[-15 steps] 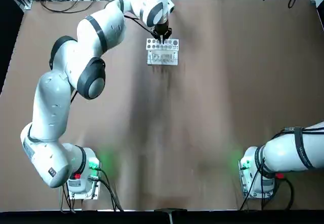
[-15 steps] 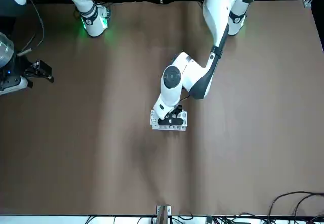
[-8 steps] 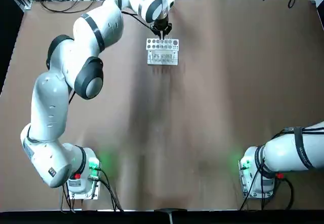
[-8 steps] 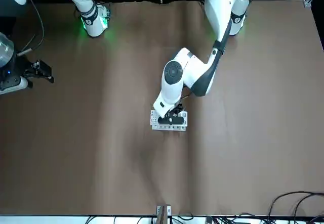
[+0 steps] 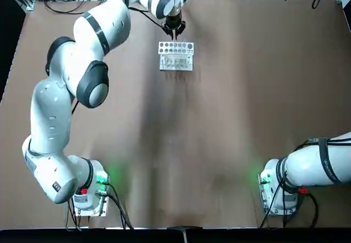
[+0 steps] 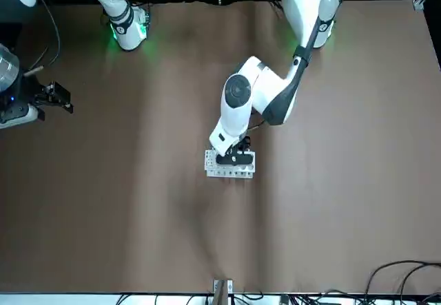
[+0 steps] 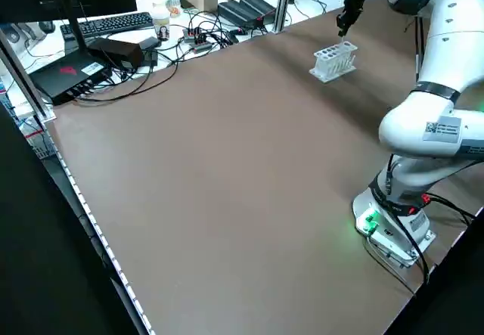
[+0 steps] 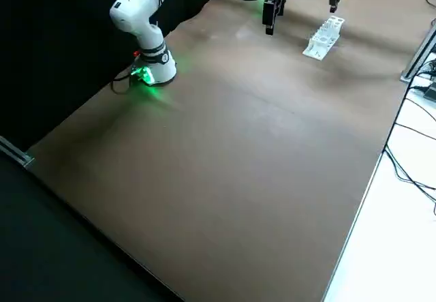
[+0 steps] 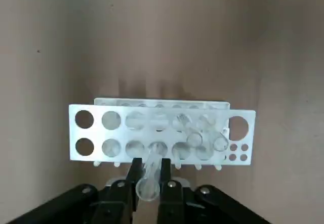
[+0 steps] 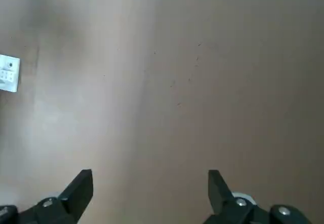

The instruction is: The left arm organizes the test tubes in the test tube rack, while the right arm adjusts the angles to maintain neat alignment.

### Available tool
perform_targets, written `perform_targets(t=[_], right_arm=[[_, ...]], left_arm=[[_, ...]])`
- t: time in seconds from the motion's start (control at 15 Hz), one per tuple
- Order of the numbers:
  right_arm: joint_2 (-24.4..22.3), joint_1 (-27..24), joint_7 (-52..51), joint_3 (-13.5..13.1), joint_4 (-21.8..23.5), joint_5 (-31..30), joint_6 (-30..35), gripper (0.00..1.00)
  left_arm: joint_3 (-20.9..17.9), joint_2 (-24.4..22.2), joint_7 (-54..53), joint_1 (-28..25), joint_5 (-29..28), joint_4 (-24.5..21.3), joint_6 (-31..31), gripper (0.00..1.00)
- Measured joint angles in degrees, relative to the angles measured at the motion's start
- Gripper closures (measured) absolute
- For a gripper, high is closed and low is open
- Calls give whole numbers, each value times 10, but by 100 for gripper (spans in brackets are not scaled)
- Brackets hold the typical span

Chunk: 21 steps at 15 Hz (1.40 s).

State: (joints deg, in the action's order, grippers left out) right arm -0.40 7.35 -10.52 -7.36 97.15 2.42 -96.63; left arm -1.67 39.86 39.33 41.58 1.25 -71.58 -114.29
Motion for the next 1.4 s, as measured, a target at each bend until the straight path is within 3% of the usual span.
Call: perform_targets(t=[0.53,1.4], right_arm=[[0,0,0,0,0,0,0,0],[0,0,0,0,0,0,0,0]], left_arm=[[-10,-31,4,-1,0,1,5,80],[-24,-36,9,-1,0,1,-22,80]])
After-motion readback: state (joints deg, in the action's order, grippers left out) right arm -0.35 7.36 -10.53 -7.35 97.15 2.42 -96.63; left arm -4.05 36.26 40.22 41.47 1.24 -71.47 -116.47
